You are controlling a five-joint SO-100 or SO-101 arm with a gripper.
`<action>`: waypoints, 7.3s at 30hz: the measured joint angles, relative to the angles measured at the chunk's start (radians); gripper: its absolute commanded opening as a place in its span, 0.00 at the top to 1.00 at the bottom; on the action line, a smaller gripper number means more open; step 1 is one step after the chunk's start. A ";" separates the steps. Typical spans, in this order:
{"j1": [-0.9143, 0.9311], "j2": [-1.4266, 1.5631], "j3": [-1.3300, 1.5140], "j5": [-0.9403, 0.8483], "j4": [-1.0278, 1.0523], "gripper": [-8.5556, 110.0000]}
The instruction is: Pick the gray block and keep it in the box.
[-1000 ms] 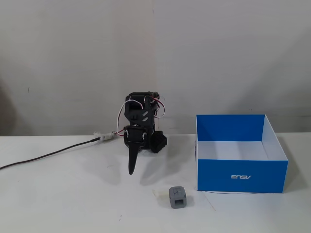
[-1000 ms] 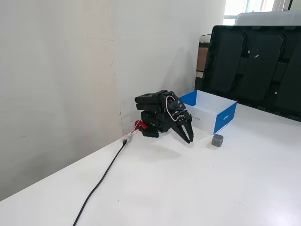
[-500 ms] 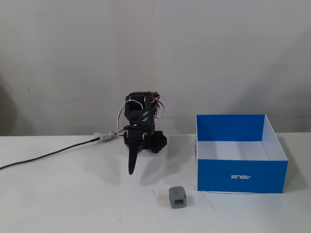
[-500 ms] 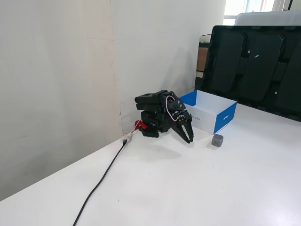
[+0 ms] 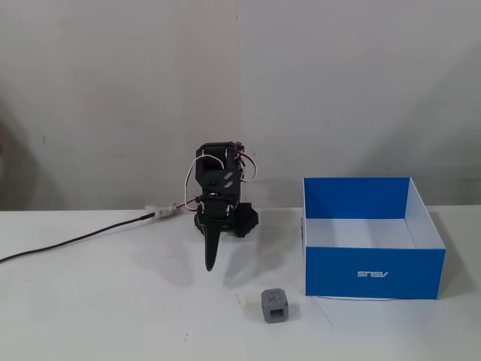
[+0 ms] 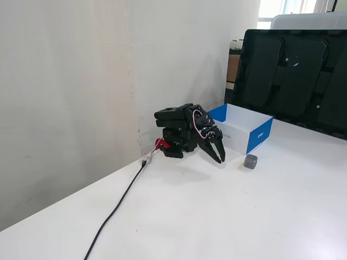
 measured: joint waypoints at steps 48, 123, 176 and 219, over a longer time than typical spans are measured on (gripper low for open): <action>-0.298 -0.566 -0.684 0.095 0.095 0.93; -0.675 -1.247 -1.460 0.270 0.397 0.93; -0.169 -0.795 -0.632 0.150 -0.114 0.93; -0.026 0.002 0.018 0.017 -0.080 0.93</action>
